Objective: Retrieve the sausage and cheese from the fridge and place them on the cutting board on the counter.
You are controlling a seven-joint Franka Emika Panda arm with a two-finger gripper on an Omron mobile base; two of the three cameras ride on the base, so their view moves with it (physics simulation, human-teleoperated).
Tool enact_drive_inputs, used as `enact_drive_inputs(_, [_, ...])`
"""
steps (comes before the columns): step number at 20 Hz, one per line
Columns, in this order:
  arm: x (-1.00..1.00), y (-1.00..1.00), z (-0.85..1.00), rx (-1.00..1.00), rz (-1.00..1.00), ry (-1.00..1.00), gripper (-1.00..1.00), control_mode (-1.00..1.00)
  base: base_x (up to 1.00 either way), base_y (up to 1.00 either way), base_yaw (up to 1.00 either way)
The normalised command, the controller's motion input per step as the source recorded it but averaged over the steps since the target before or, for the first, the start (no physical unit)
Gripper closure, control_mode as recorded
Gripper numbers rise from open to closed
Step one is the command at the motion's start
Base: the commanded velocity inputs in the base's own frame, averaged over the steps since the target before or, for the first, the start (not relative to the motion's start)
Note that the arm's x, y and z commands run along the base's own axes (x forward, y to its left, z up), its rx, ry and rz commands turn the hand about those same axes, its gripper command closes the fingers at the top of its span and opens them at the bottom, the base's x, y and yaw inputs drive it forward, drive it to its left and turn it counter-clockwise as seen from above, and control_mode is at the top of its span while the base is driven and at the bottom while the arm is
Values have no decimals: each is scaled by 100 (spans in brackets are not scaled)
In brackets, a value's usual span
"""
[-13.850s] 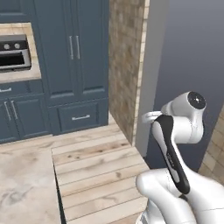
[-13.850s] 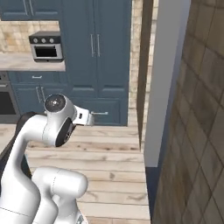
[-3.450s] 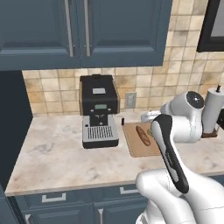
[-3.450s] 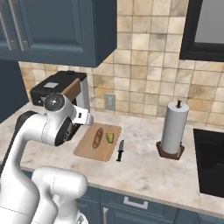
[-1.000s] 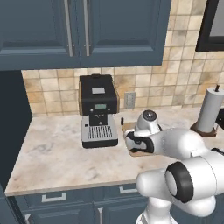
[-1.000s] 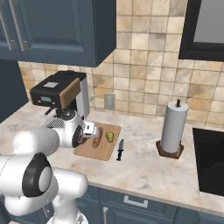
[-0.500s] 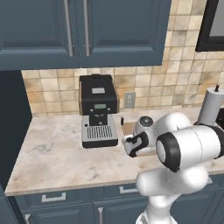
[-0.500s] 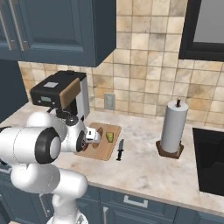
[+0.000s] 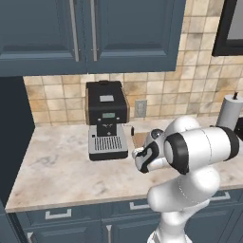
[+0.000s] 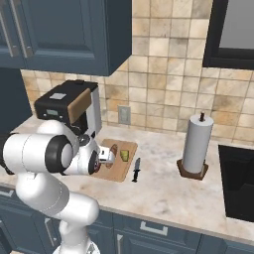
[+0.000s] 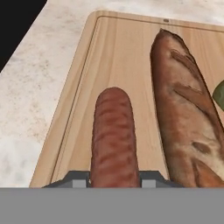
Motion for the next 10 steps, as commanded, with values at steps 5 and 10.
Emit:
enact_drive_inputs(5, [0, 0, -3, 0, 0, 0, -100, -100, 0, 0, 0])
enact_drive_inputs(10, [-13, 0, 19, 0, 0, 0, -100, -100, 0, 0, 0])
